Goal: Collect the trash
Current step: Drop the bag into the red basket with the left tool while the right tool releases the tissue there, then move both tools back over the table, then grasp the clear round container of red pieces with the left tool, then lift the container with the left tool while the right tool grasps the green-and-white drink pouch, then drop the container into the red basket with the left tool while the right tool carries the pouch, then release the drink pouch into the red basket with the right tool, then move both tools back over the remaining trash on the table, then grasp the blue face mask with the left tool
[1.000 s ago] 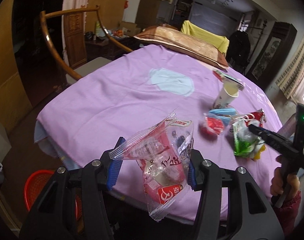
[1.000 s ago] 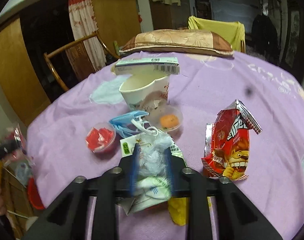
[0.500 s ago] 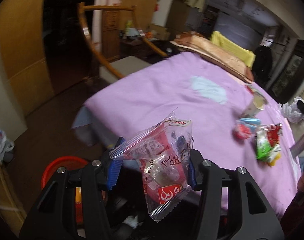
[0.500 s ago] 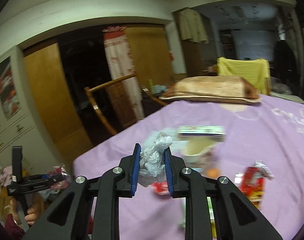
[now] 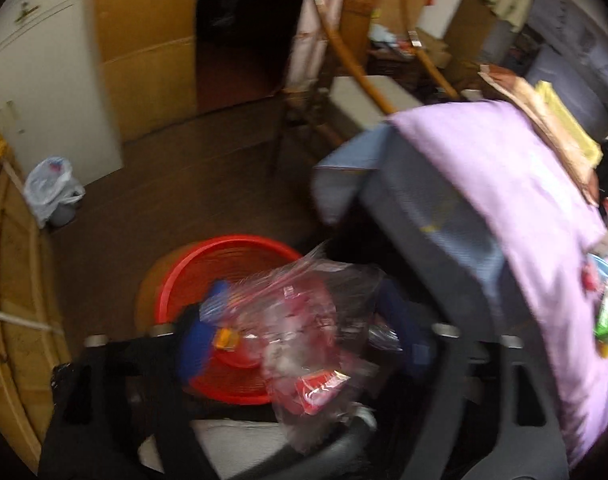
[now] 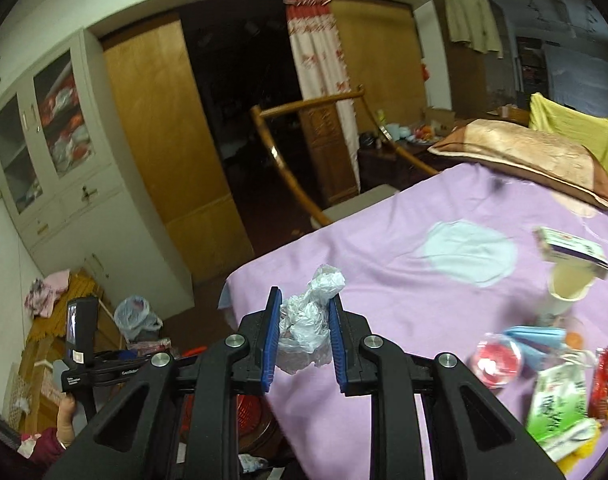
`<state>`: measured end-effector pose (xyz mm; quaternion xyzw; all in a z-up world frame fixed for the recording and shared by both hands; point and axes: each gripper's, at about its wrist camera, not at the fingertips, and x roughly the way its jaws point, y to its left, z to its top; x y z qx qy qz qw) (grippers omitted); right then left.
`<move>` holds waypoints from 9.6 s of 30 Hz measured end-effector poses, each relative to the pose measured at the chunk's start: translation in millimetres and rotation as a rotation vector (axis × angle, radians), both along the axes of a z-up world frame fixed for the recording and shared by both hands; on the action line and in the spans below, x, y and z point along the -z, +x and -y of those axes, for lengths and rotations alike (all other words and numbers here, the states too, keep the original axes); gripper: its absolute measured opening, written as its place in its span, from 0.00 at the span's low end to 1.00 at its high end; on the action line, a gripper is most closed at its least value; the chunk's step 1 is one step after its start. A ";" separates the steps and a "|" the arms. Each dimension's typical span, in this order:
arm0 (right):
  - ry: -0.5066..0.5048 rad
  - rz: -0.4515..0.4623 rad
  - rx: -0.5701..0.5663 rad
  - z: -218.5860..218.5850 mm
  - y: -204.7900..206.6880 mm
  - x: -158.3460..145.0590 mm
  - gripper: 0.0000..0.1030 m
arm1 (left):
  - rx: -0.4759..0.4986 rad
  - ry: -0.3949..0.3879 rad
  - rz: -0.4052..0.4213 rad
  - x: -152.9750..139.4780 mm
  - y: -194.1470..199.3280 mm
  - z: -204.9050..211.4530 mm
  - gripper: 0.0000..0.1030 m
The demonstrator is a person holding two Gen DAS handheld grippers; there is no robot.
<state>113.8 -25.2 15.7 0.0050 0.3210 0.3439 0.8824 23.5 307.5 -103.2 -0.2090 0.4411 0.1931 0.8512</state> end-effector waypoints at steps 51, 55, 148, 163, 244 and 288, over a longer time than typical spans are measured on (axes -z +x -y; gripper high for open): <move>0.064 0.062 0.341 131.9 -29.8 28.6 0.89 | 0.267 0.116 0.049 -53.3 47.6 150.1 0.93; 0.070 0.047 0.525 203.3 -25.4 43.7 0.91 | 0.427 0.129 0.038 -56.5 74.8 211.5 0.94; 0.094 -0.160 0.511 205.9 14.8 83.8 0.24 | 0.560 0.107 0.120 -57.4 156.4 249.2 0.55; 0.255 -0.049 0.471 241.6 -25.0 36.4 0.24 | 0.463 0.139 0.143 -84.0 114.4 218.9 0.55; 0.053 -0.006 0.773 278.4 -20.3 86.6 0.91 | 0.762 0.167 0.014 -45.4 192.1 371.8 0.94; 0.162 -0.087 0.710 288.0 -17.7 93.4 0.93 | 0.610 0.127 -0.065 -13.7 246.8 320.7 0.93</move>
